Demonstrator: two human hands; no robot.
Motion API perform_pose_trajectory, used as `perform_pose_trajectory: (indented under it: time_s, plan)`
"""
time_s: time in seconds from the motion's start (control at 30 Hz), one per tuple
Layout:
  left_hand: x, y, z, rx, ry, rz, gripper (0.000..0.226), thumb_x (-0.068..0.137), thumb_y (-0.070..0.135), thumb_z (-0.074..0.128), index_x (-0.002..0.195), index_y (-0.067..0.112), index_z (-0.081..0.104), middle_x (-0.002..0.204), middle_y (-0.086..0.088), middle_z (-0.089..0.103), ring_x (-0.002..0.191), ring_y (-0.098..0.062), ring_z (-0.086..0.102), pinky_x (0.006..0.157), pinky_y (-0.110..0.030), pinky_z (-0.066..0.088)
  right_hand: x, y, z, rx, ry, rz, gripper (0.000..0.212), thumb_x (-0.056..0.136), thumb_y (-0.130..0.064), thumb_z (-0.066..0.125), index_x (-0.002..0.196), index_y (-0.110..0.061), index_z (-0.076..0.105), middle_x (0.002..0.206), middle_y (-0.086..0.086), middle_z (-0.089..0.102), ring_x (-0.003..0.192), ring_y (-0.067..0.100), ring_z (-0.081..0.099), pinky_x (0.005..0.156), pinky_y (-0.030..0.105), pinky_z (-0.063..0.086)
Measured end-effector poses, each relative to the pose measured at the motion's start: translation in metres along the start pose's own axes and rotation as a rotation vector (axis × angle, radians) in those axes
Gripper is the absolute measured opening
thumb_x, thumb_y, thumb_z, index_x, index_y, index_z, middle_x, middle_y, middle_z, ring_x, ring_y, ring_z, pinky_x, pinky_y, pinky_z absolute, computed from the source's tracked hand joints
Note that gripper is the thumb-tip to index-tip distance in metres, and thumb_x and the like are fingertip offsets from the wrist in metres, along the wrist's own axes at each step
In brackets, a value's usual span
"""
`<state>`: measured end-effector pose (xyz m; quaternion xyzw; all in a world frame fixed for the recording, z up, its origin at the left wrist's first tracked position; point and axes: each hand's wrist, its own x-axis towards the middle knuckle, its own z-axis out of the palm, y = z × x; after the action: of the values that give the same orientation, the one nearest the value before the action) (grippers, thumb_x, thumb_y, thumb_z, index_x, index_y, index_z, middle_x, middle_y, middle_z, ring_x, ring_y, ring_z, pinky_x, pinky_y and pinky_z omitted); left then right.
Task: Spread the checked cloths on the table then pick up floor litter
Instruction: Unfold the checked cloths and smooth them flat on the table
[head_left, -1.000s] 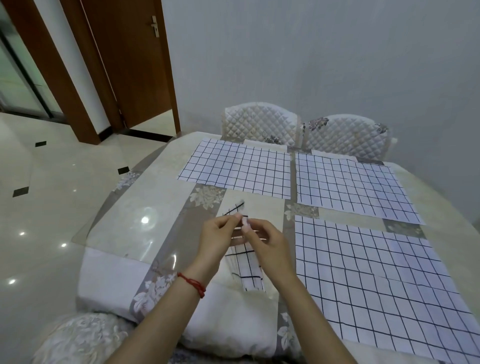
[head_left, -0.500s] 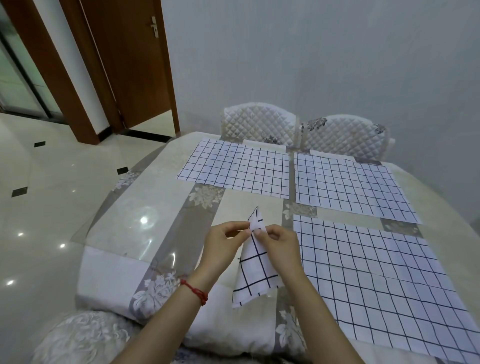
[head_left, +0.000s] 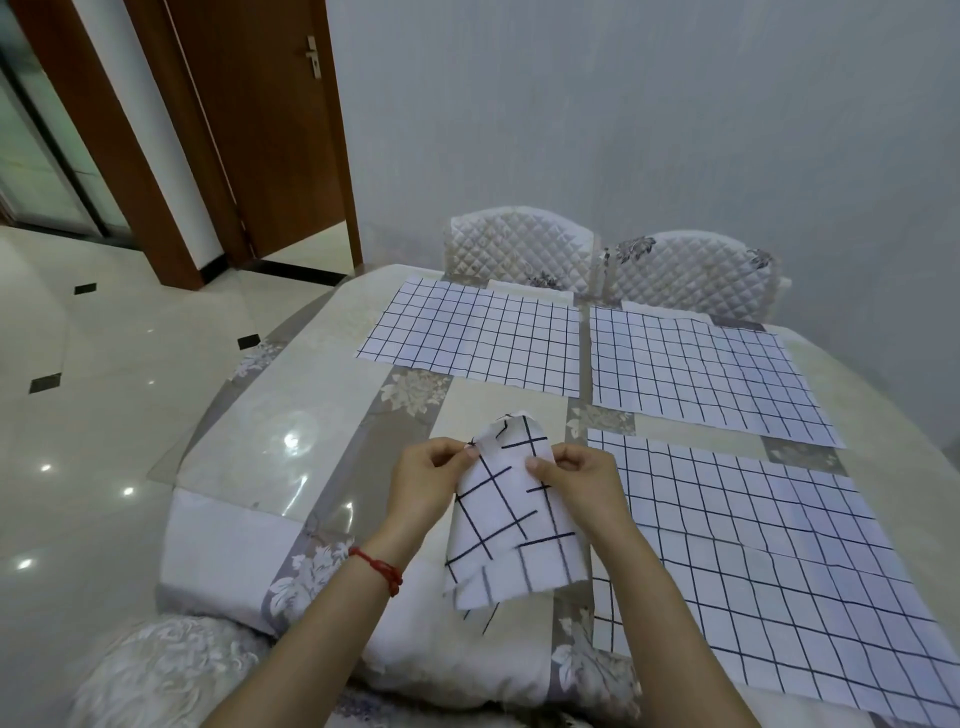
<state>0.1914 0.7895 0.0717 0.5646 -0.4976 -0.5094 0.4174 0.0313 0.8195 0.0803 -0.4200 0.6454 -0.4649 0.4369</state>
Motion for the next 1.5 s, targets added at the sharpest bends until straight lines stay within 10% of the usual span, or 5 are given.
perform_pose_trajectory:
  time_s: [0.33, 0.47, 0.77, 1.1, 1.5]
  plan:
    - [0.015, 0.013, -0.042, 0.158, -0.056, 0.1, 0.026, 0.084, 0.02, 0.065, 0.065, 0.004, 0.061, 0.059, 0.001, 0.051, 0.052, -0.003, 0.046, 0.056, -0.016, 0.039, 0.013, -0.005, -0.029, -0.476, 0.076, -0.175, 0.008, 0.082, -0.023, 0.064, 0.077, -0.017, 0.065, 0.078, -0.002, 0.063, 0.078, 0.016, 0.056, 0.062, 0.023, 0.04]
    - [0.01, 0.018, -0.036, 0.135, -0.004, 0.084, 0.037, 0.085, 0.018, 0.064, 0.052, 0.012, 0.048, 0.036, 0.012, 0.037, 0.036, 0.001, 0.033, 0.042, -0.01, 0.028, 0.014, -0.004, -0.023, -0.732, 0.235, -0.355, 0.024, 0.085, -0.025, 0.062, 0.107, -0.016, 0.064, 0.113, 0.001, 0.06, 0.113, 0.021, 0.049, 0.097, 0.037, 0.037]
    - [0.003, 0.02, -0.008, -0.075, 0.333, 0.118, 0.036, 0.086, 0.019, 0.062, 0.051, 0.019, 0.052, 0.051, 0.003, 0.047, 0.054, -0.011, 0.042, 0.053, -0.019, 0.038, -0.028, -0.003, 0.031, -0.162, -0.037, 0.026, 0.063, 0.077, -0.061, 0.054, 0.073, 0.0, 0.067, 0.068, 0.005, 0.07, 0.064, 0.011, 0.064, 0.07, 0.034, 0.052]
    - [0.007, 0.018, 0.002, -0.151, 0.488, 0.113, 0.019, 0.086, 0.018, 0.059, 0.071, 0.008, 0.063, 0.065, -0.001, 0.059, 0.063, -0.014, 0.052, 0.059, -0.022, 0.044, -0.034, 0.0, 0.047, 0.248, -0.16, 0.241, 0.019, 0.082, -0.02, 0.066, 0.067, -0.009, 0.061, 0.072, 0.008, 0.063, 0.063, 0.017, 0.057, 0.053, 0.019, 0.045]
    - [-0.034, 0.012, -0.003, 0.029, -0.026, 0.086, 0.006, 0.08, 0.025, 0.069, 0.085, 0.021, 0.069, 0.086, 0.011, 0.069, 0.083, -0.003, 0.064, 0.072, -0.012, 0.05, -0.016, -0.022, 0.034, 0.072, 0.035, -0.013, 0.035, 0.085, -0.02, 0.063, 0.056, -0.006, 0.051, 0.065, 0.014, 0.047, 0.065, 0.02, 0.047, 0.048, 0.01, 0.04]
